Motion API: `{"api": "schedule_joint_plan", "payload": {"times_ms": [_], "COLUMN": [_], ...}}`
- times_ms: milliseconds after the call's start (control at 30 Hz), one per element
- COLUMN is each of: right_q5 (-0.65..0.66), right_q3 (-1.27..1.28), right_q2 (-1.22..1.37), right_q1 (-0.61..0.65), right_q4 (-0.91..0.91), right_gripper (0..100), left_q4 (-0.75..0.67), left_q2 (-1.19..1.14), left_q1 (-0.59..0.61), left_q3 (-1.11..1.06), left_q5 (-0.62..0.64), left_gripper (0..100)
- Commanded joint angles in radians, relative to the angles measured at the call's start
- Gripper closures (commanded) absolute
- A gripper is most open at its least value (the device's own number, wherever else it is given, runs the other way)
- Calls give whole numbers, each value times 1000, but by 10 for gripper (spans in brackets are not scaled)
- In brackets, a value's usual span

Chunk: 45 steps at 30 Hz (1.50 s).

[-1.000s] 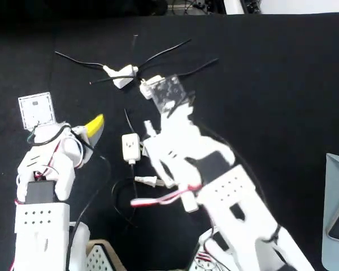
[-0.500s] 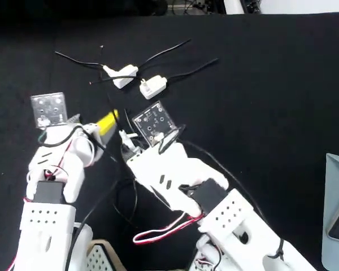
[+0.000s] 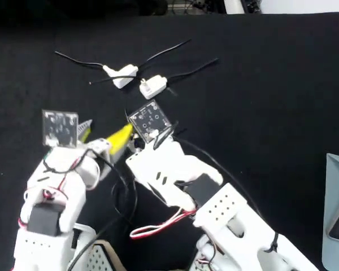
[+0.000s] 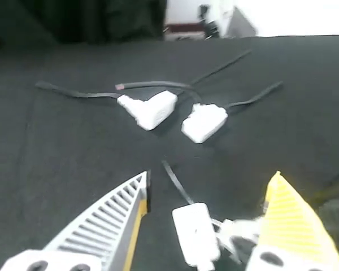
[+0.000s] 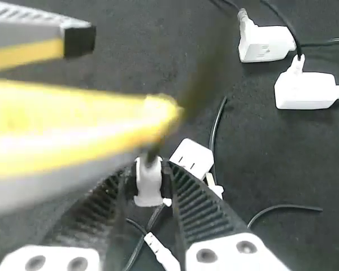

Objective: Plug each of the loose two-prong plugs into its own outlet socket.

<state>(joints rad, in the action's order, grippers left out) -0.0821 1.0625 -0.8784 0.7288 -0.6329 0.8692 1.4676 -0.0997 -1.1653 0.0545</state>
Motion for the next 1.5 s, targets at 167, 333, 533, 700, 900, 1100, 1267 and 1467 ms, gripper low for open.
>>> {"api": "schedule_joint_plan", "payload": {"times_ms": [167, 333, 533, 700, 900, 1100, 1267, 1467], "right_q5": [0, 0, 0, 8, 2, 0, 0, 0], "right_q3": [-21, -30, -101, -105, -77, -99, -170, -193], "right_q2": [1, -2, 4, 5, 28, 206, 354, 400], "right_q1": [-15, -57, -276, -434, -522, -520, -522, -523], "right_q4": [14, -17, -141, -138, -48, 31, 31, 29], "right_gripper": [987, 987, 987, 987, 987, 987, 987, 987], "left_q4": [35, 40, 114, 186, 204, 101, -5, -110], "left_q2": [103, 97, 40, -201, -546, -815, -951, -1109], "left_q1": [-27, 84, 108, 50, 22, 24, 21, -21], "left_q3": [-15, 8, 16, 107, 248, 312, 348, 354], "left_q5": [-21, -20, -26, -28, -20, -20, -18, -25], "left_gripper": [675, 675, 672, 670, 670, 670, 674, 675]}}
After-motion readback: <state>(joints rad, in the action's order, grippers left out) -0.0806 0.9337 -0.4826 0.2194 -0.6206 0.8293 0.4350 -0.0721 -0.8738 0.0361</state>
